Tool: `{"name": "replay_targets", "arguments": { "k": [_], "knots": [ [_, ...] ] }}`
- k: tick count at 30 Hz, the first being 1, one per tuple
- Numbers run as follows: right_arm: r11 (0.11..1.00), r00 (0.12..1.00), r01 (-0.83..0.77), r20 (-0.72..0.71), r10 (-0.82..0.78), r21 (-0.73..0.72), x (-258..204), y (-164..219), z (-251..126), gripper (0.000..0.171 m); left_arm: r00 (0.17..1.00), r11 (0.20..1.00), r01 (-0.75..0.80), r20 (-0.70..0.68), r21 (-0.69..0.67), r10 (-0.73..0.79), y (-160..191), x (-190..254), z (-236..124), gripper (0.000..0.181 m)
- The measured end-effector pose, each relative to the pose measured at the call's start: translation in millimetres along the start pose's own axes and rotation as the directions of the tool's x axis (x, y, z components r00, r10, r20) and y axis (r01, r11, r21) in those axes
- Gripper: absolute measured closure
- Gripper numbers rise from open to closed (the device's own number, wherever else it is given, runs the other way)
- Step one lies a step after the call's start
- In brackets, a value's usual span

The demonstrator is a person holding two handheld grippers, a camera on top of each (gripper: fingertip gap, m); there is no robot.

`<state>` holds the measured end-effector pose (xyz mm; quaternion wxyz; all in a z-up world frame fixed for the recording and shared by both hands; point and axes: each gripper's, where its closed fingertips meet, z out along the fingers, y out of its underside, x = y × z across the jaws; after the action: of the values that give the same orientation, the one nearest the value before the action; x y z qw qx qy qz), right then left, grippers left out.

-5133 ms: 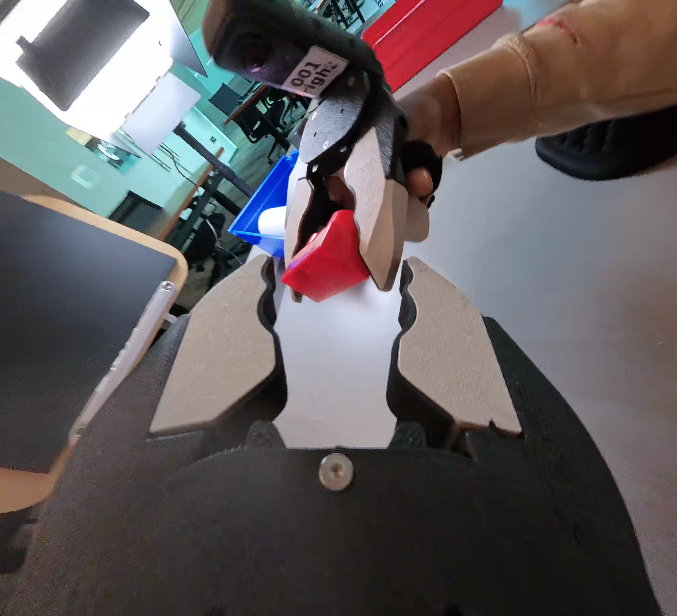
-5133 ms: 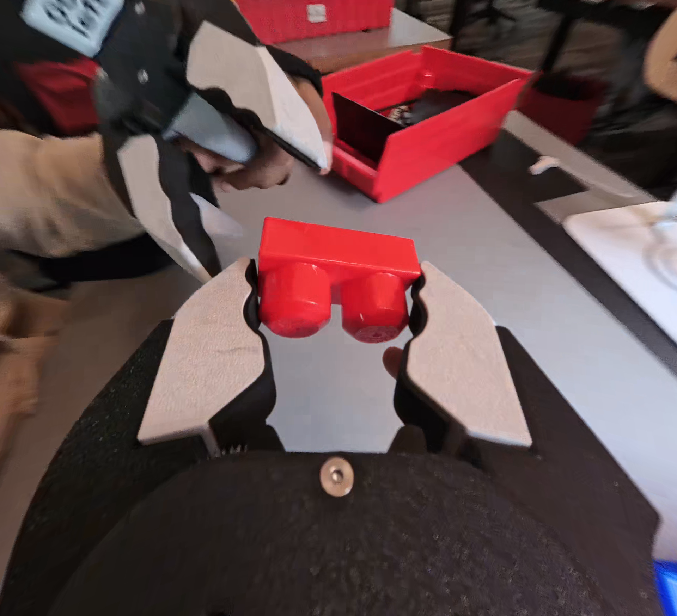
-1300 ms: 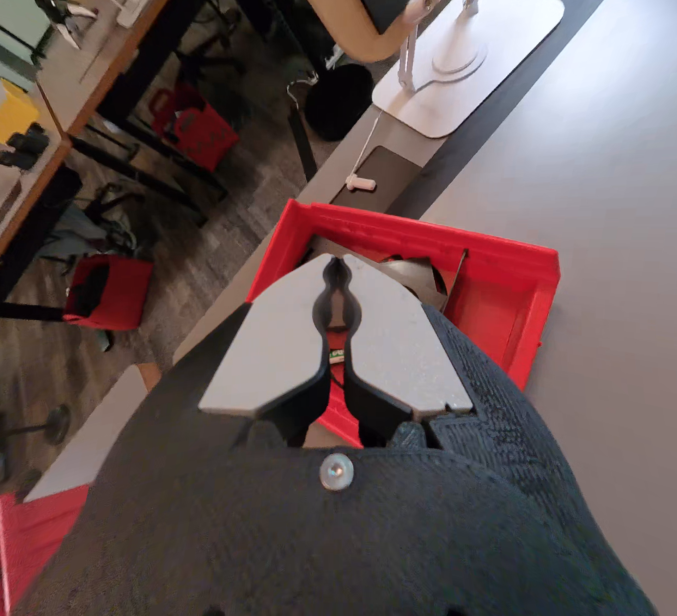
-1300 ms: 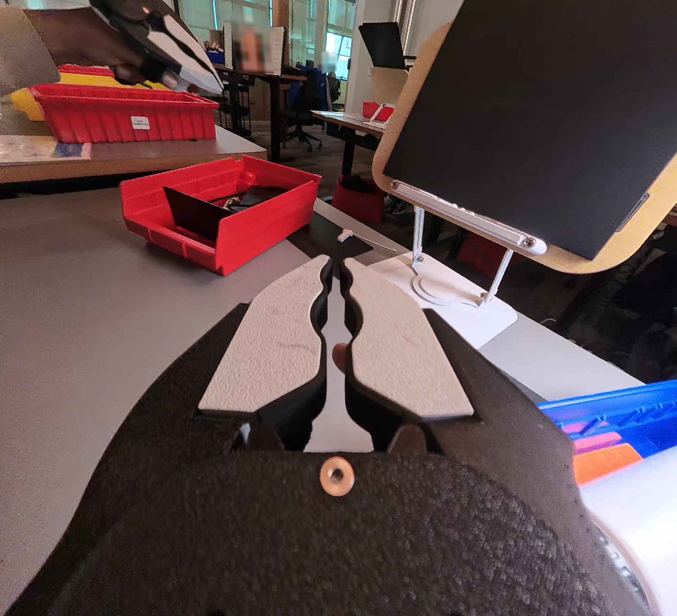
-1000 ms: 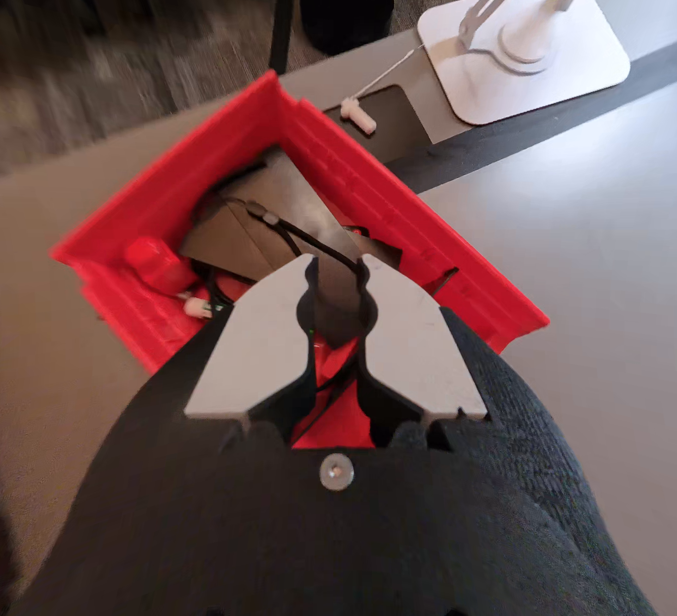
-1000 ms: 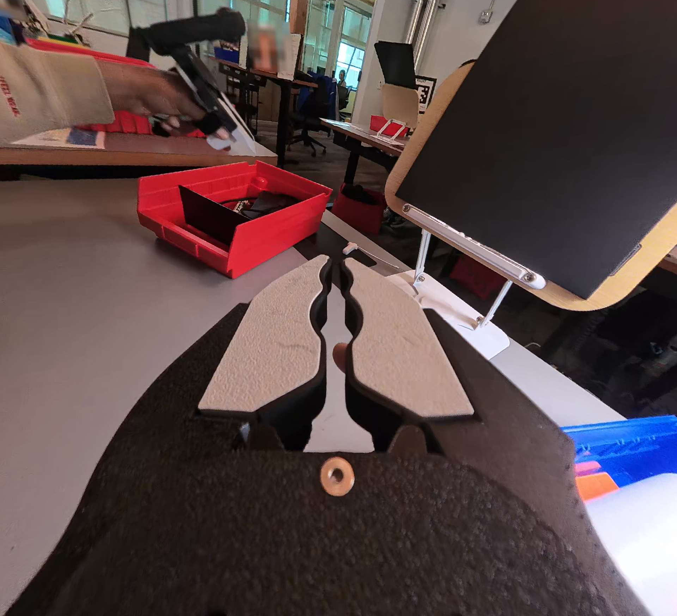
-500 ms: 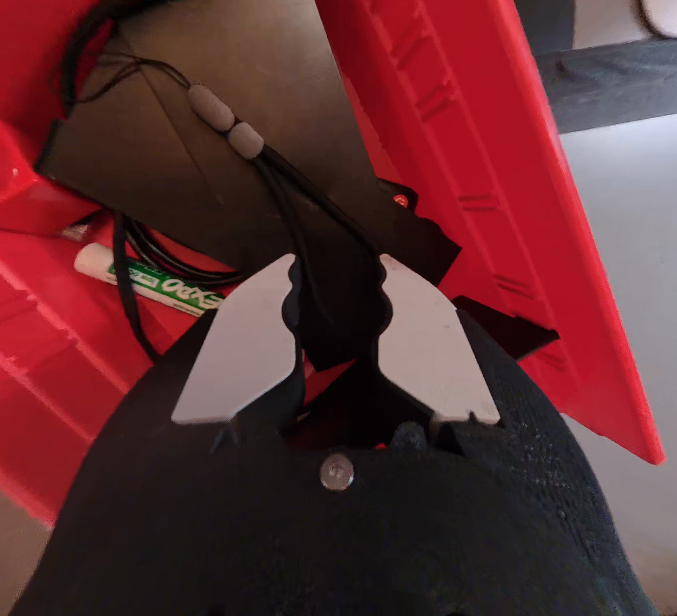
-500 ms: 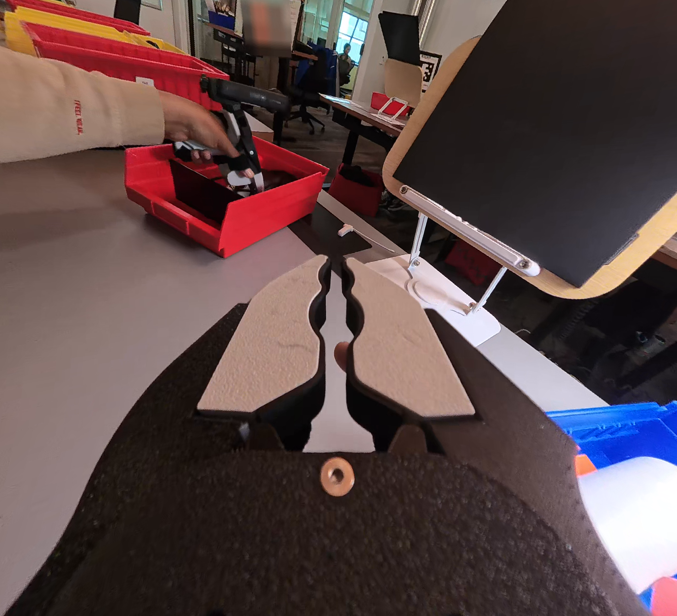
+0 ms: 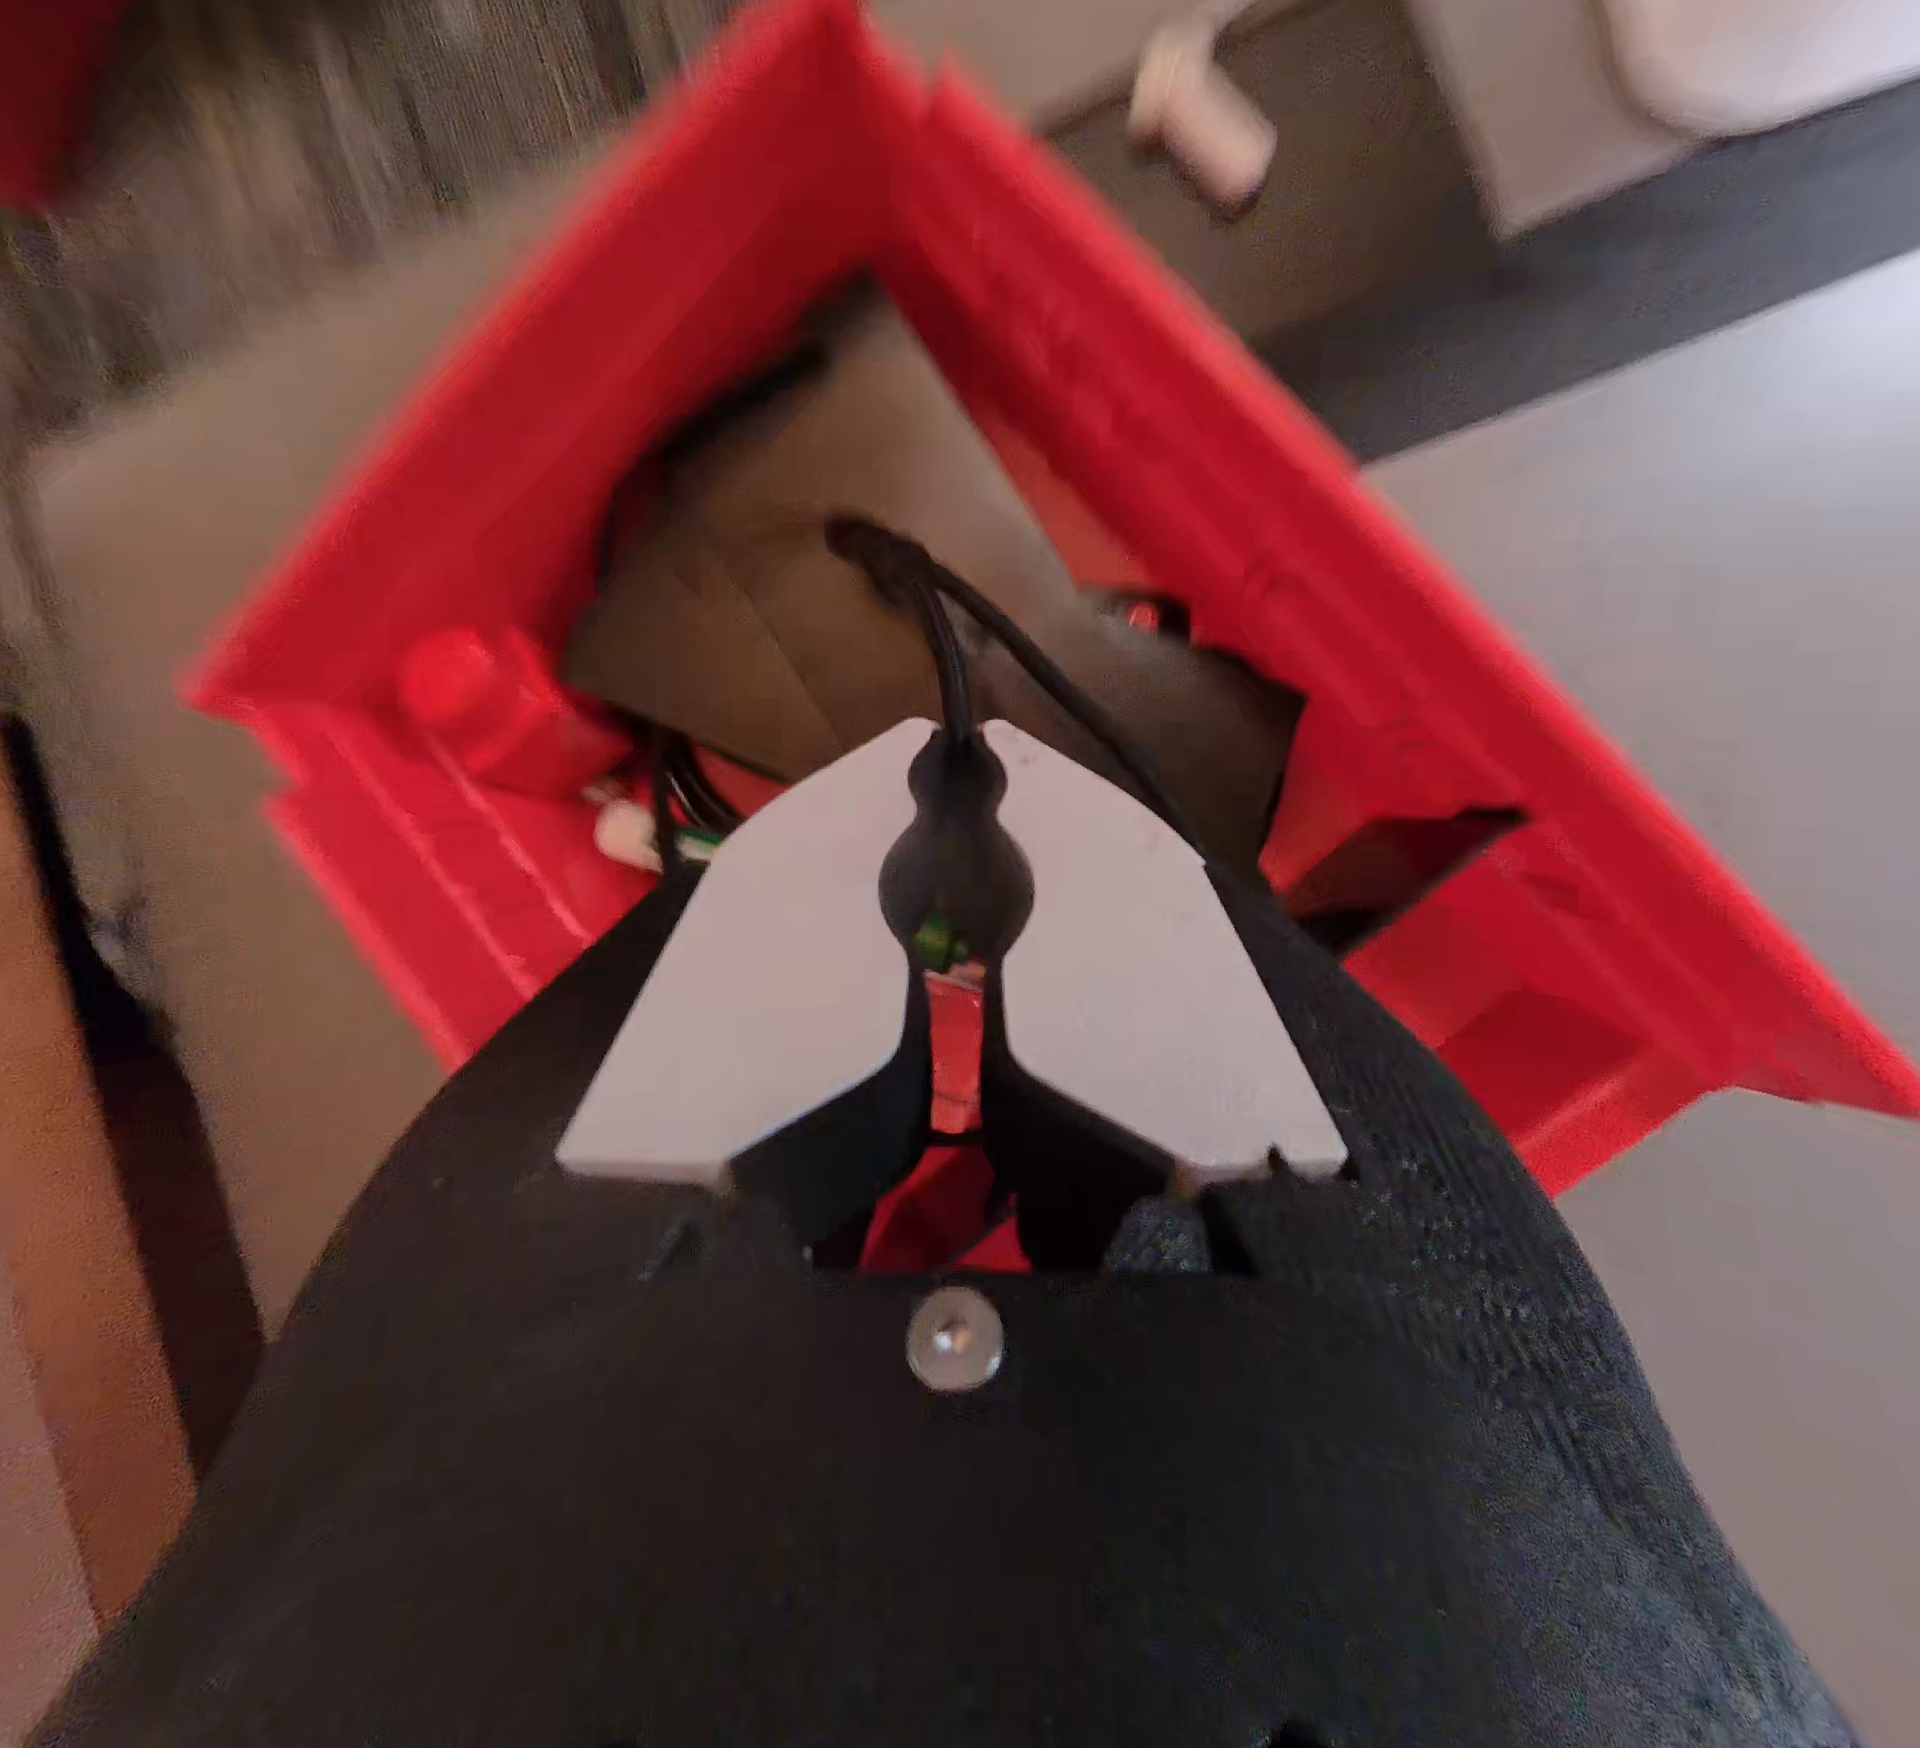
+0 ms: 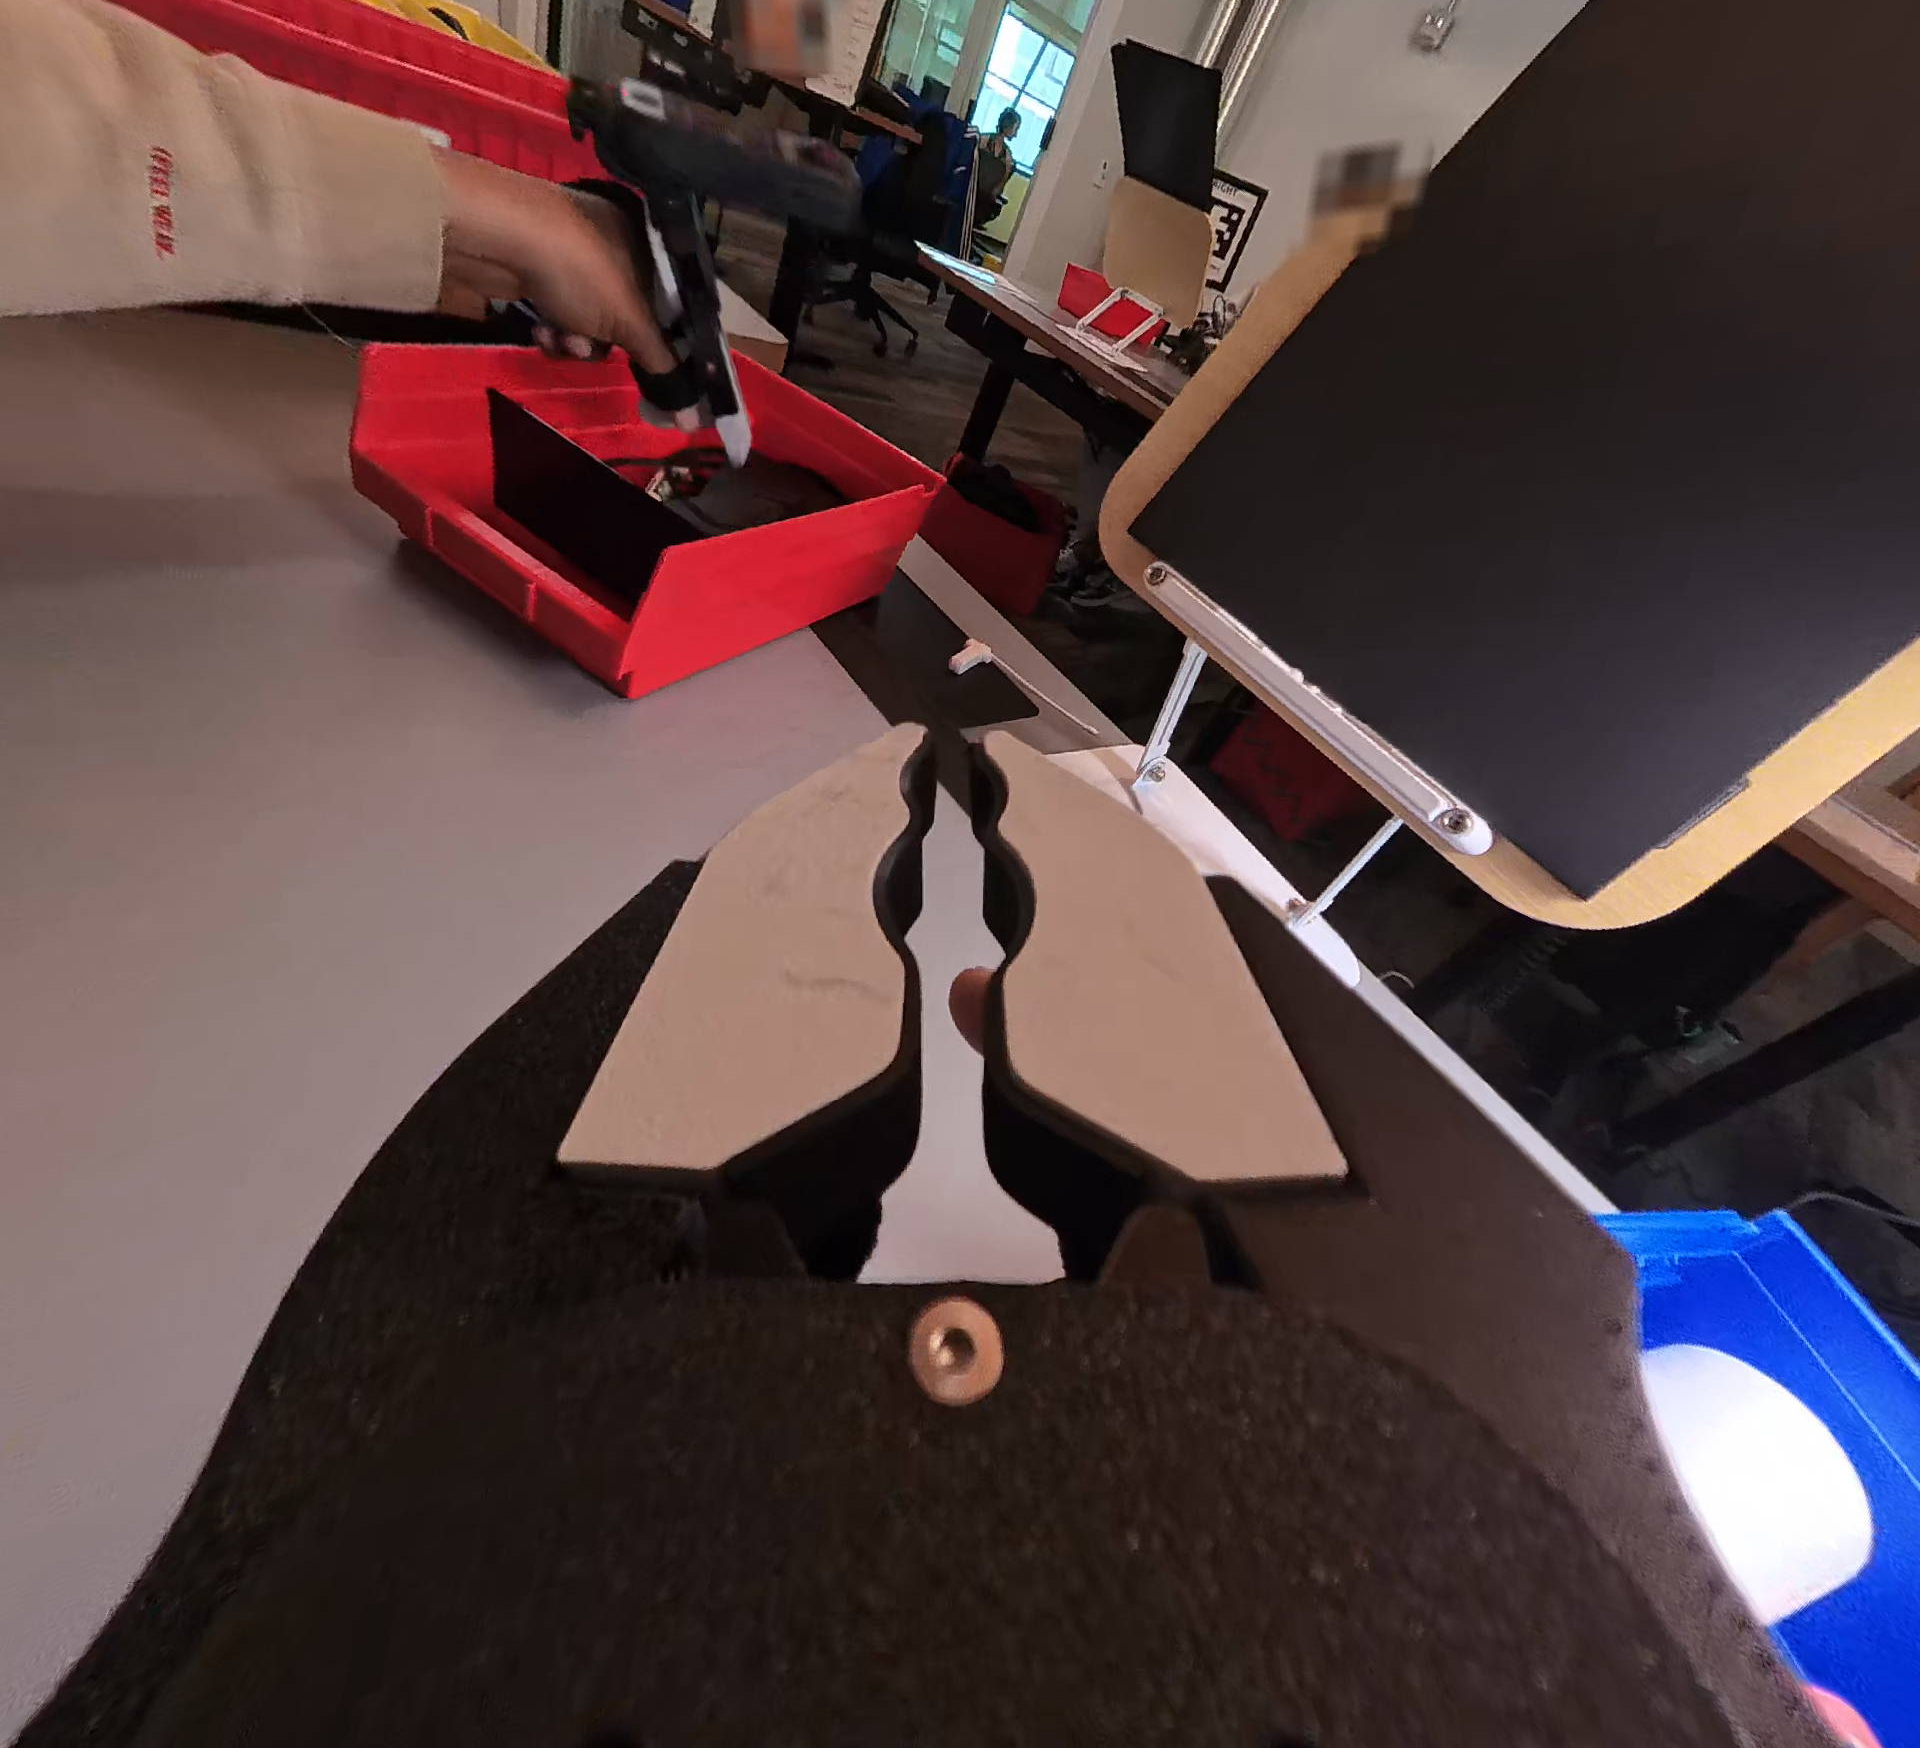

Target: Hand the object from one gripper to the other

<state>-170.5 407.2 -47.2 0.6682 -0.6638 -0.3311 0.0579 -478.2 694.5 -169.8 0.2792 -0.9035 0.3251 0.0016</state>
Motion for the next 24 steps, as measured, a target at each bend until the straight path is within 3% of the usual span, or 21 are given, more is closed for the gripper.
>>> {"name": "replay_targets", "arguments": {
  "k": [1,3,6,9,12,16,19,21,23,24],
  "knots": [
    [1.0,1.0,-0.007,-0.001,0.007,0.011,0.9,-2.2,-0.9,0.166,1.0,0.996,-0.021,0.011,0.092,0.02,-15.4,-0.1,-19.7,0.177],
    [0.998,0.999,-0.046,0.012,0.045,0.035,1.1,-4.7,-1.1,0.166,0.998,0.955,-0.065,0.027,0.289,0.06,-45.8,8.4,-67.6,0.178],
    [0.988,0.989,-0.137,0.057,0.133,0.075,-3.0,-8.0,1.3,0.166,0.986,0.798,-0.132,-0.002,0.588,0.164,-78.3,53.5,-149.6,0.178],
    [0.955,0.959,-0.266,0.133,0.249,0.13,-11.3,-16.2,4.0,0.163,0.944,0.566,-0.133,-0.069,0.814,0.322,-79.9,129.0,-221.5,0.178],
    [0.874,0.879,-0.448,0.274,0.39,0.191,-25.1,-31.5,4.1,0.154,0.883,0.383,-0.06,-0.13,0.922,0.451,-58.7,205.2,-261.9,0.178],
    [0.675,0.662,-0.714,0.49,0.567,0.186,-37.2,-52.7,0.8,0.12,0.809,0.281,0.061,-0.212,0.958,0.548,-29.6,289.7,-264.9,0.178],
    [0.551,0.542,-0.815,0.57,0.617,0.179,-30.4,-60.2,-5.1,0.115,0.781,0.262,0.077,-0.221,0.962,0.584,-16.0,330.7,-240.8,0.178],
    [0.508,0.515,-0.842,0.549,0.658,0.181,-17.3,-54.3,-5.7,0.12,0.773,0.25,0.064,-0.206,0.966,0.601,-9.4,346.9,-225.8,0.178],
    [0.49,0.503,-0.852,0.544,0.672,0.182,-8.8,-47.2,-8.3,0.157,0.766,0.264,0.053,-0.209,0.963,0.608,-6.1,355.3,-214.7,0.178],
    [0.5,0.504,-0.85,0.536,0.678,0.166,-7.7,-43.2,-7.3,0.163,0.764,0.274,0.046,-0.21,0.961,0.61,-5.6,356.8,-210.3,0.178]
  ]
}}
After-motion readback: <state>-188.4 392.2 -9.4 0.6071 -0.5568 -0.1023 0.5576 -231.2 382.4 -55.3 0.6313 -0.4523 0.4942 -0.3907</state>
